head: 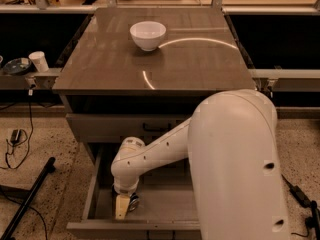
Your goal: Pick pepsi can from middle drawer and place on counter
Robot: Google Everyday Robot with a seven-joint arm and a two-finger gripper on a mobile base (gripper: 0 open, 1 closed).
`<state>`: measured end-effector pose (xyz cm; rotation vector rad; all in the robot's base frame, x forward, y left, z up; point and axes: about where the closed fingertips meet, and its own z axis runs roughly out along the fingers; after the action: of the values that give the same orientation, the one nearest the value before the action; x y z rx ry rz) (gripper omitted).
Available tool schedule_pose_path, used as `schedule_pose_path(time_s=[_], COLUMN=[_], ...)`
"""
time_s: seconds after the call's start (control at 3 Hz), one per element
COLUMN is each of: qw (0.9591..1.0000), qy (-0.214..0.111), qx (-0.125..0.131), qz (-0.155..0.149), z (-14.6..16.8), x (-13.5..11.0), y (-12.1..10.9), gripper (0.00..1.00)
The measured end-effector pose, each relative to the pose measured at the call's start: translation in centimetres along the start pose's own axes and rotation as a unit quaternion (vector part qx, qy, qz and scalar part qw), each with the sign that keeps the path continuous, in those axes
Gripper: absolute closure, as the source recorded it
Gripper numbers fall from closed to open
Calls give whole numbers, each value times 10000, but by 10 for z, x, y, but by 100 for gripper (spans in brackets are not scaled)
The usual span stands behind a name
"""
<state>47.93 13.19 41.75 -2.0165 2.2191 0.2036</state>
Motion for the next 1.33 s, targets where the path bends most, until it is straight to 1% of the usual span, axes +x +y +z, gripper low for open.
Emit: schedule_pose_path(time_s=[0.33, 0.67, 1.0, 1.33], qw=[10000, 9999, 9999, 9997], qy=[-21, -8, -33, 2], qx=[65, 135, 95, -4], qz=[-19, -2, 36, 245], z=[6, 21, 30, 61], x=[-6, -17, -16, -2], y=[-9, -33, -27, -15], gripper=[0, 0, 0, 0])
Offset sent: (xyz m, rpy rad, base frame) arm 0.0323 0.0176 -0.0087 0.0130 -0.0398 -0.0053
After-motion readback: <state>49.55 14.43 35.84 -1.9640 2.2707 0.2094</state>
